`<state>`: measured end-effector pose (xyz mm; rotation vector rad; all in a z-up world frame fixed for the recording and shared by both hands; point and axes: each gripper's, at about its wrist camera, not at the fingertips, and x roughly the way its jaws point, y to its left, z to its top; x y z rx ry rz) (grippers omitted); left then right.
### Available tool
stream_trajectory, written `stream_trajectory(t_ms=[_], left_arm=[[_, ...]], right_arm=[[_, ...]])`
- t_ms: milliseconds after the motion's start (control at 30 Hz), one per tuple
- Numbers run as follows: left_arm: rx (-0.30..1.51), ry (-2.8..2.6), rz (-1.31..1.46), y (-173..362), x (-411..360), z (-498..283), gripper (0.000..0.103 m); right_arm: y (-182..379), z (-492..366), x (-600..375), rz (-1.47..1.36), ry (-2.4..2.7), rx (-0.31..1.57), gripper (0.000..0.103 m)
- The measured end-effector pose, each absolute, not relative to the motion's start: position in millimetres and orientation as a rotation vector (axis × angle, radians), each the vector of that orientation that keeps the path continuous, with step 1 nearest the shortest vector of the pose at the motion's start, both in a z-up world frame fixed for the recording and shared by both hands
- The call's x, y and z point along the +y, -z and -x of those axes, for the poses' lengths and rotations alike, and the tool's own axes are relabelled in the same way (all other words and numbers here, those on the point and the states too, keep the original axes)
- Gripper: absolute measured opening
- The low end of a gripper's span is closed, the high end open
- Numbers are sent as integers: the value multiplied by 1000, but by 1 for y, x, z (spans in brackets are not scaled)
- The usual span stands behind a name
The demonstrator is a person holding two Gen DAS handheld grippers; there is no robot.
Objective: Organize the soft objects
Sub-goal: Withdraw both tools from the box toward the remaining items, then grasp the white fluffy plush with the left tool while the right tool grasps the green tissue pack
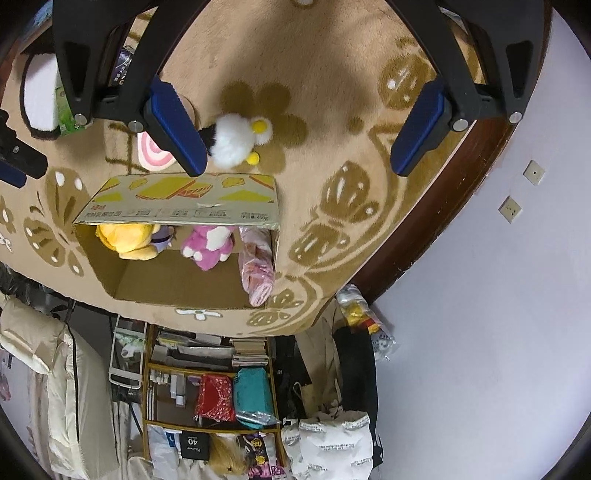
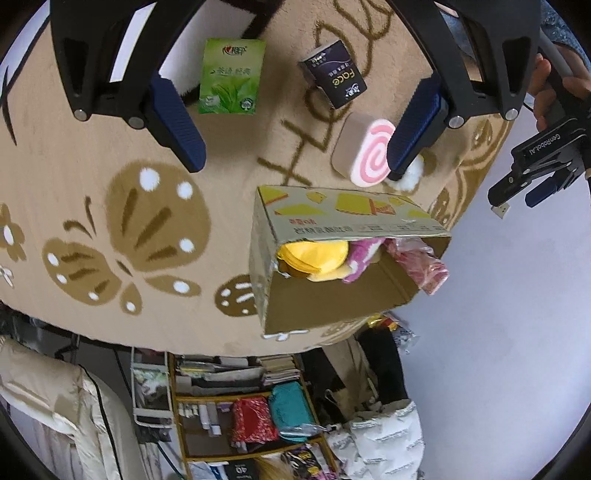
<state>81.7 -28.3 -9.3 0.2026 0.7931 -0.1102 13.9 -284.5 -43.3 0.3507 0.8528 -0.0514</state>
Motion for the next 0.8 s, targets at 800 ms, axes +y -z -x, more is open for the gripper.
stream_trajectory(t_ms=[800], left_arm=[[952,123,-239,54,-33,-115,99]], right_arm=[[97,-32,-295,-389,120,1048,103]])
